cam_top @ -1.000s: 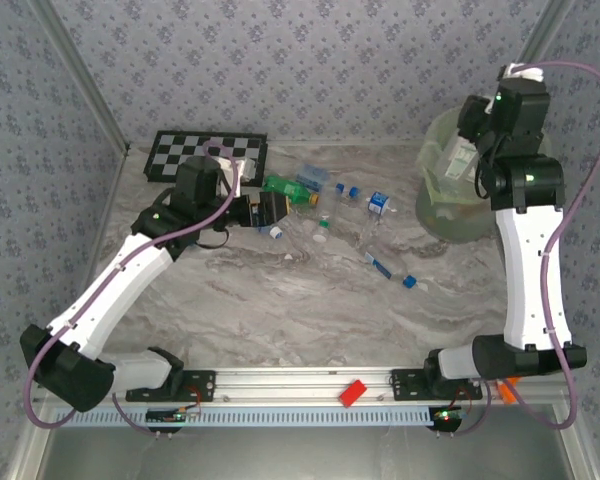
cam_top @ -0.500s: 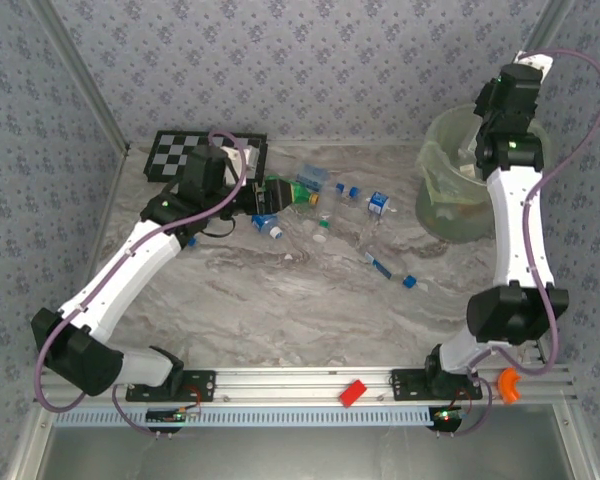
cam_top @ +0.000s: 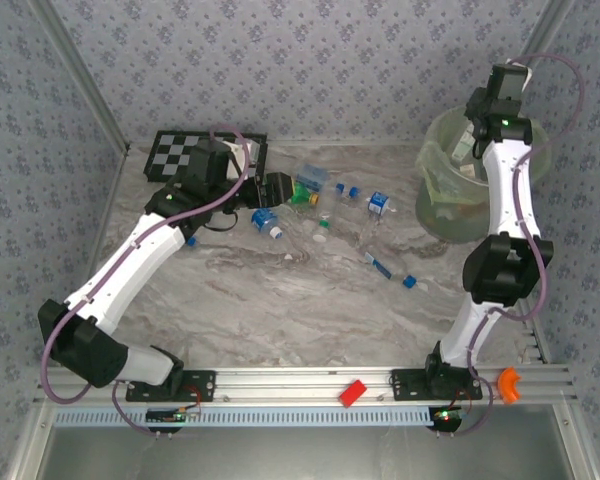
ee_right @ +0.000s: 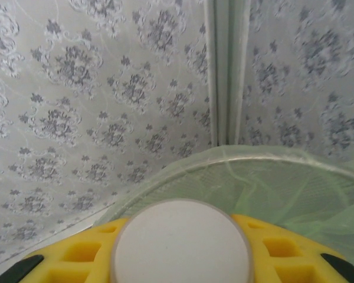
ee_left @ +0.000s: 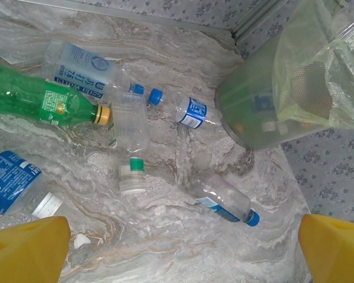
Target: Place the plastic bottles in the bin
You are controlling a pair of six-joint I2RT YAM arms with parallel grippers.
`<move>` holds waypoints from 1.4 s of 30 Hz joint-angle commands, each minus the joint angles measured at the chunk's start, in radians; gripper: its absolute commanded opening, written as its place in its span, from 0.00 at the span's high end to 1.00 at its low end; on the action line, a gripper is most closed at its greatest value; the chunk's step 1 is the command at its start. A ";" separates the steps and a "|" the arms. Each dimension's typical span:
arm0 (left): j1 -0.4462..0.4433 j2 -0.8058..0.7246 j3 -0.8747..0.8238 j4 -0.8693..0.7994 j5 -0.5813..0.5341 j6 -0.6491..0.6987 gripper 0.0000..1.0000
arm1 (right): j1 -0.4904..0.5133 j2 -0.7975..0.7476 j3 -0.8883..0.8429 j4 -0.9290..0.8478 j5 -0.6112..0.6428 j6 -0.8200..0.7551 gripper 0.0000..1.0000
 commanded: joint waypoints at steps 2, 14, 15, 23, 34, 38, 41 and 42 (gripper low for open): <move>0.007 -0.005 0.022 -0.003 -0.019 -0.015 0.01 | -0.018 0.034 0.085 -0.135 -0.077 0.081 0.38; 0.006 -0.042 -0.021 -0.014 -0.022 -0.023 0.01 | -0.018 -0.076 0.072 -0.170 -0.031 0.087 0.00; 0.007 -0.046 -0.024 -0.016 -0.023 -0.022 0.01 | -0.017 -0.096 0.058 -0.172 -0.030 0.088 0.00; 0.017 -0.059 -0.059 -0.074 -0.063 -0.017 0.00 | 0.012 -0.264 -0.074 -0.184 -0.057 0.082 0.00; 0.125 -0.091 -0.176 -0.040 -0.083 -0.002 0.00 | 0.226 -0.493 -0.324 -0.183 -0.089 0.010 0.00; 0.142 -0.067 -0.170 -0.068 -0.071 0.015 0.00 | 0.350 -0.530 -0.407 -0.221 -0.024 -0.056 0.00; 0.141 -0.049 -0.173 -0.049 0.022 0.031 0.00 | 0.428 -0.529 -0.458 -0.273 0.038 -0.114 0.00; 0.139 -0.042 -0.174 -0.042 0.051 0.027 0.00 | 0.444 -0.529 -0.478 -0.286 0.053 -0.122 0.00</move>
